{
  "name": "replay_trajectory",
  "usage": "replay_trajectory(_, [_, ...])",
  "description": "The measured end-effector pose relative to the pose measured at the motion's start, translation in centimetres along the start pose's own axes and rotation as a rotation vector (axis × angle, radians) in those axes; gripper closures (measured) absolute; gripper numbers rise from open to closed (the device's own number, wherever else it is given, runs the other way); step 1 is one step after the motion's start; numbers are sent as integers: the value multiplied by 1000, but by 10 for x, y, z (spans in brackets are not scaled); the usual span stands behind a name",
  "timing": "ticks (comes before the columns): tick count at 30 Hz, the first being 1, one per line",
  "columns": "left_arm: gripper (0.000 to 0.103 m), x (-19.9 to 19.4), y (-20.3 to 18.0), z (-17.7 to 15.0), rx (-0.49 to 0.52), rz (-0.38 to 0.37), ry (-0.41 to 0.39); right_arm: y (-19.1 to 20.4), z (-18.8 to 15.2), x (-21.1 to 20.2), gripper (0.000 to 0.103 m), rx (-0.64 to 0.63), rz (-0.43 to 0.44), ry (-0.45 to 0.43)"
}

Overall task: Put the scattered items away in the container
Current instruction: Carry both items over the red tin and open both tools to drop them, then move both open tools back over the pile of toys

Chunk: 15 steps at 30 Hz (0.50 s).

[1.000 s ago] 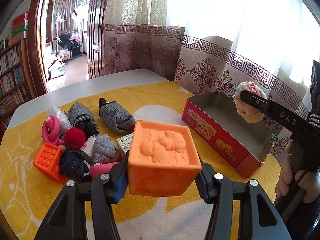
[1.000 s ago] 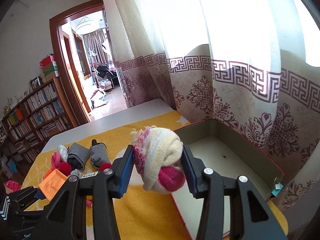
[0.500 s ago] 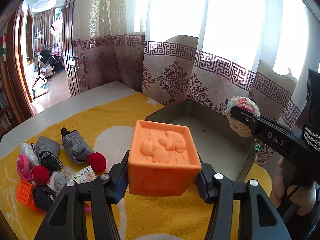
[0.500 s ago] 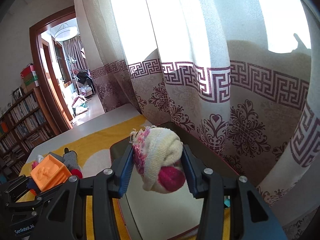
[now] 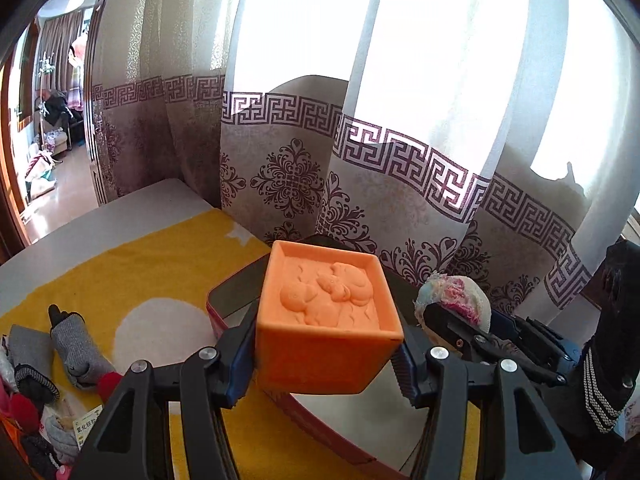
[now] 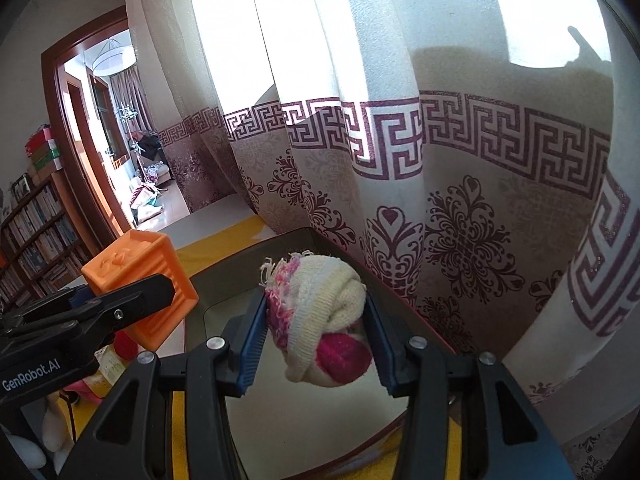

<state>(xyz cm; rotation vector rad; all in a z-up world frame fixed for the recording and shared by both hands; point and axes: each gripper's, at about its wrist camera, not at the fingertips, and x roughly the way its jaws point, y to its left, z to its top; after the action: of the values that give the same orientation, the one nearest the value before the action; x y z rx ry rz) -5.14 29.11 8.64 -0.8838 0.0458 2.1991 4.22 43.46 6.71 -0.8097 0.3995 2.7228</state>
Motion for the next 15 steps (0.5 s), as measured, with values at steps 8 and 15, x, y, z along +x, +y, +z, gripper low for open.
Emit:
replay_trajectory(8, [18, -9, 9, 6, -42, -42, -51, -16, 0, 2, 29, 75, -30, -5])
replay_trajectory(15, [18, -24, 38, -15, -103, 16, -16, -1, -3, 3, 29, 71, -5, -1])
